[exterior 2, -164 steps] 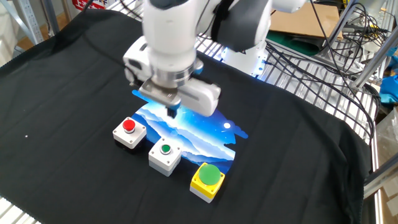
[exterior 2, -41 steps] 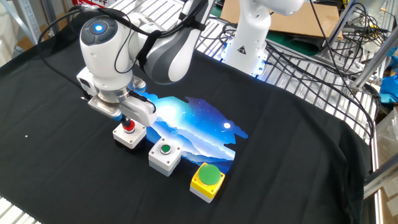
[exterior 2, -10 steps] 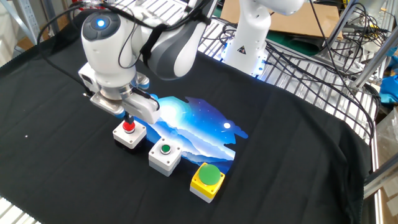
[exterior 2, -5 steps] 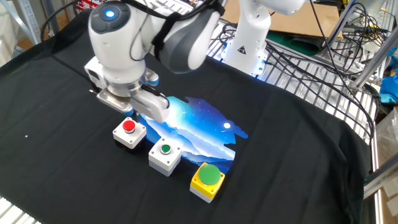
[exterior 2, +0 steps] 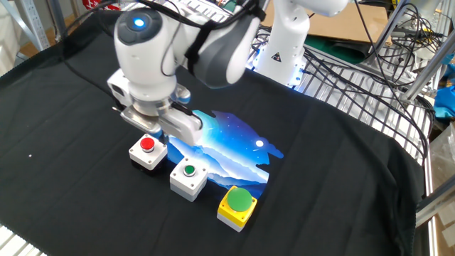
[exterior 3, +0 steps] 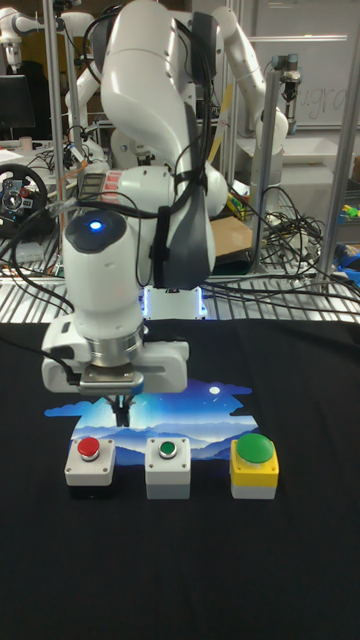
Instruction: Press three buttons from left to right in sequence
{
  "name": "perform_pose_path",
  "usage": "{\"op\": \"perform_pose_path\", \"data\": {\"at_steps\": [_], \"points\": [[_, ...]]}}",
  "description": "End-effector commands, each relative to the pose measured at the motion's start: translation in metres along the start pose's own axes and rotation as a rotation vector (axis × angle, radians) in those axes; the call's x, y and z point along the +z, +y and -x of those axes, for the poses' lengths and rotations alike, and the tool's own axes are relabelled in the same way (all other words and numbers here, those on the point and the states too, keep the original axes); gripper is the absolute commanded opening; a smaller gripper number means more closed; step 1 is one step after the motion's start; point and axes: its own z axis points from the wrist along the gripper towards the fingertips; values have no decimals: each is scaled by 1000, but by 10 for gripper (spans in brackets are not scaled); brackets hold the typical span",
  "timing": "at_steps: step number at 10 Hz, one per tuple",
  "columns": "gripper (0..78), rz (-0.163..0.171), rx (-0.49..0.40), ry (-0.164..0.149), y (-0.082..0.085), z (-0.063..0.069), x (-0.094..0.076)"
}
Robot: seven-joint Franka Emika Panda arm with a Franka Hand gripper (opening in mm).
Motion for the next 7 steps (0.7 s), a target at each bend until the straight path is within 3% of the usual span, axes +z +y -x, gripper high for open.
{"op": "perform_pose_path", "data": {"at_steps": [1, 4, 7], "points": [[0, 8, 13, -9, 10, -3, 5], [0, 14, 23, -20, 14, -4, 11], [0, 14, 36, -17, 20, -7, 6]]}}
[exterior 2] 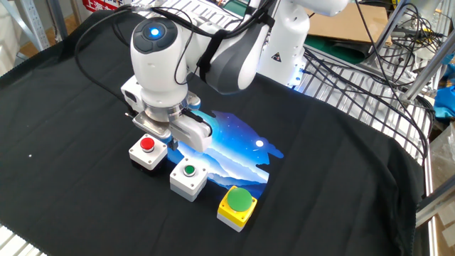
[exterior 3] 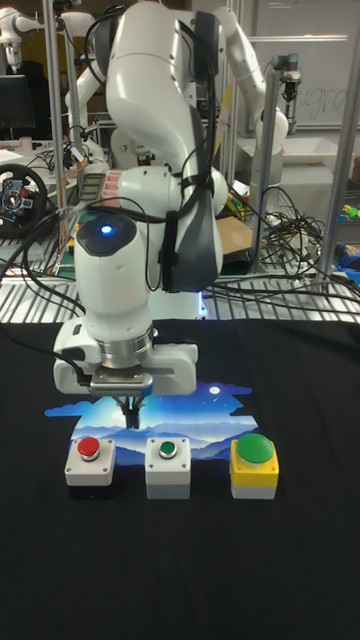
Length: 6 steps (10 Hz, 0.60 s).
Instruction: Press three buttons from left to right in sequence
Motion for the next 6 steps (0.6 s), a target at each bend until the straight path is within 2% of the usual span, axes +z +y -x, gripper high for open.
{"op": "perform_pose_path", "data": {"at_steps": [1, 5, 6], "points": [[0, -1, 14, -1, 5, -3, -6], [0, -2, 28, 0, 7, -3, -8], [0, -15, 30, 1, 7, -3, -8]]}}
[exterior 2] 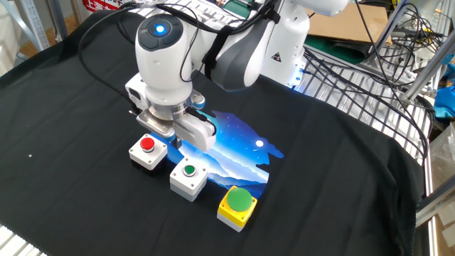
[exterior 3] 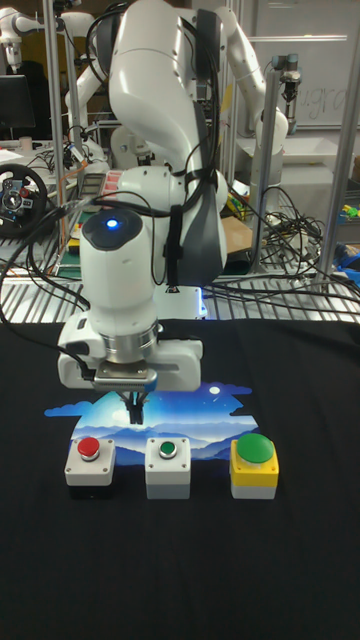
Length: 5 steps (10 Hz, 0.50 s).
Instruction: Press three buttons from left to right in sequence
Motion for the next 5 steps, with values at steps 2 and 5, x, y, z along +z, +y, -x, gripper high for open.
{"op": "perform_pose_path", "data": {"at_steps": [2, 5], "points": [[0, -36, -19, 0, 0, 1, -2], [0, -31, -179, 27, 0, 1, -2]]}}
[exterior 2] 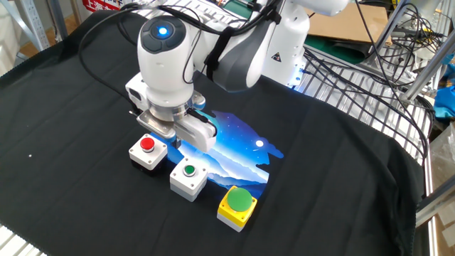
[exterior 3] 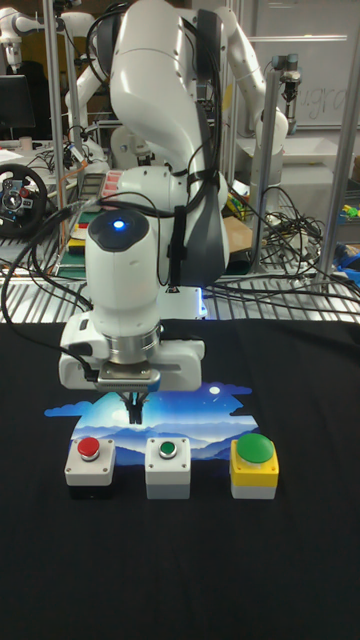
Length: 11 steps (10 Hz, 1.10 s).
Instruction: Press three buttons from left to right in sequence
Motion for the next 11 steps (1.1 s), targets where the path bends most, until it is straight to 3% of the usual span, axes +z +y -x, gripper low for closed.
{"op": "perform_pose_path", "data": {"at_steps": [1, 3, 7, 9, 11], "points": [[0, -3, -140, 10, 0, 1, -1], [0, 0, -157, -8, 0, 1, -1], [0, -1, -95, -31, 6, -1, -5], [0, 13, 19, -84, 6, 0, -4], [0, 12, 24, -88, 9, 0, 0]]}}
